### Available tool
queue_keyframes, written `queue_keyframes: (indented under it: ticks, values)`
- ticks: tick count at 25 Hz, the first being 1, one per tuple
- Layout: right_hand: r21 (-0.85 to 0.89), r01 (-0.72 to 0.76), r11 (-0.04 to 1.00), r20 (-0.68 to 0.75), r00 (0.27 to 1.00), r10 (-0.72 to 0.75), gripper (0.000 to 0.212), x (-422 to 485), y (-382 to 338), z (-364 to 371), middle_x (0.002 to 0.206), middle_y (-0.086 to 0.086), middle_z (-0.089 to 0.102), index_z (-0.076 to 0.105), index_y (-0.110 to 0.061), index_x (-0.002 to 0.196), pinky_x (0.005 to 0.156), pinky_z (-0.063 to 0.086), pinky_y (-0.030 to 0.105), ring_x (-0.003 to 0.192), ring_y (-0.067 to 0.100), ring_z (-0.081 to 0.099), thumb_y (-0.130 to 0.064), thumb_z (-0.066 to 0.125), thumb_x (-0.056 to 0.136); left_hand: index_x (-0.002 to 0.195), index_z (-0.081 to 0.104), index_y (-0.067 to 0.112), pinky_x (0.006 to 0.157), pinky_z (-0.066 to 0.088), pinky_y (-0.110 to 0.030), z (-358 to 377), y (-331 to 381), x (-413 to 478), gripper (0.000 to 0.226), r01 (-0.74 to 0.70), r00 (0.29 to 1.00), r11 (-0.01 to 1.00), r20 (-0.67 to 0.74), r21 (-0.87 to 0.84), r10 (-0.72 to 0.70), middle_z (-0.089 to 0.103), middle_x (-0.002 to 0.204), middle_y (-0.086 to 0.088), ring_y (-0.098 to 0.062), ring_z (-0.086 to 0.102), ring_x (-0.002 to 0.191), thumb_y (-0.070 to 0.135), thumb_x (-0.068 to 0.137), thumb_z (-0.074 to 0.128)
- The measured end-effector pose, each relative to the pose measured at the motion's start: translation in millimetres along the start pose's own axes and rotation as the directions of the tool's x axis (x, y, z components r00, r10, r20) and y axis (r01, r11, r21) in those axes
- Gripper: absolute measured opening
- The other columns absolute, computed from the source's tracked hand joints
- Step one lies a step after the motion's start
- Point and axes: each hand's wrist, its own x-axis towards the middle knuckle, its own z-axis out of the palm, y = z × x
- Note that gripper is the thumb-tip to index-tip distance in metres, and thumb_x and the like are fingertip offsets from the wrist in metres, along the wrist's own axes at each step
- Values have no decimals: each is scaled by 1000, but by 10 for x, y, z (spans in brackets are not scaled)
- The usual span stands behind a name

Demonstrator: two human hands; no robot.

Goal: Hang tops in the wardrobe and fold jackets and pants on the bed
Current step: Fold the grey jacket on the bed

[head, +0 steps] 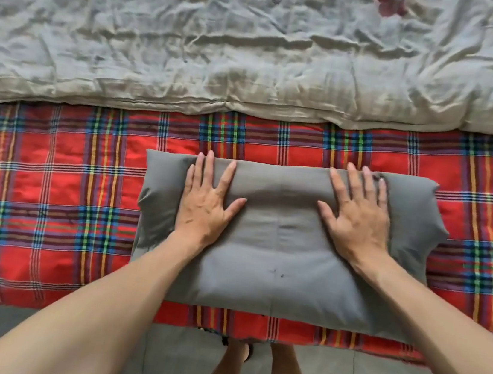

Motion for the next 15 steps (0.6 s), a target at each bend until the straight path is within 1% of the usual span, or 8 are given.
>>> queue_keyframes:
  ticks: [3, 5, 6, 8, 10, 12, 13, 15]
  values:
    - [-67, -193, 979, 68, 978, 197, 69, -130, 652, -53, 159, 15, 30, 34, -20, 153, 120, 11, 55, 147, 39, 21, -58, 23, 96, 159, 10, 24, 123, -2, -47, -121, -538, -99, 79, 192, 977, 977, 81, 95, -199, 1, 162, -27, -40, -2, 151, 71, 95, 11]
    - [-79, -309, 948, 54, 948, 314, 72, -208, 786, -200, 160, 19, 25, 33, -15, 153, 118, 14, 60, 147, 42, 18, -58, 18, 97, 159, 9, 18, 123, 3, -51, -277, -716, -233, 84, 313, 940, 941, 97, 127, -326, 1, 161, -30, -43, -2, 150, 70, 93, 8]
    - [-47, -350, 936, 33, 936, 352, 72, -253, 730, -284, 160, 22, 22, 33, -12, 153, 117, 15, 61, 147, 43, 16, -56, 19, 98, 159, 10, 14, 122, 5, -53, -343, -719, -320, 85, 339, 935, 934, 70, 112, -347, 1, 160, -32, -44, -1, 150, 69, 94, 11]
    - [36, -327, 944, -26, 944, 328, 69, -391, 368, -442, 161, 23, 16, 30, -11, 154, 119, 13, 59, 149, 42, 11, -51, 26, 98, 158, 14, 10, 122, 6, -54, -417, -492, -519, 82, 246, 969, 969, -12, 30, -245, 1, 161, -30, -43, 0, 151, 65, 98, 23]
    - [132, -106, 986, -64, 991, 115, 67, -664, -265, -457, 162, 20, 16, 29, -16, 155, 121, 9, 56, 150, 40, 10, -49, 35, 96, 157, 18, 11, 123, 6, -53, -346, -26, -742, 81, 27, 994, 994, -101, -103, -38, 6, 161, -29, -43, 4, 151, 63, 96, 35]
    - [138, 149, 979, -37, 989, -146, 65, -1013, -817, -327, 162, 15, 20, 33, -23, 154, 120, 12, 57, 150, 39, 14, -51, 40, 96, 156, 21, 14, 122, 11, -54, -188, 392, -967, 79, -171, 983, 979, -85, -115, 162, 11, 161, -28, -43, 9, 150, 63, 96, 37]
    - [101, 180, 978, -18, 984, -179, 64, -1144, -871, -197, 162, 13, 22, 35, -24, 153, 119, 15, 57, 149, 39, 17, -51, 41, 95, 156, 23, 17, 121, 14, -55, -61, 441, -1067, 77, -210, 977, 976, -35, -52, 209, 10, 162, -26, -42, 9, 151, 64, 96, 34]
    - [60, 100, 993, 29, 994, -102, 63, -1292, -578, 6, 161, 8, 26, 41, -24, 150, 118, 20, 55, 148, 36, 23, -52, 39, 94, 155, 29, 19, 120, 16, -54, 86, 227, -1196, 75, -176, 983, 983, 59, 49, 173, 9, 162, -25, -41, 10, 151, 65, 95, 28]
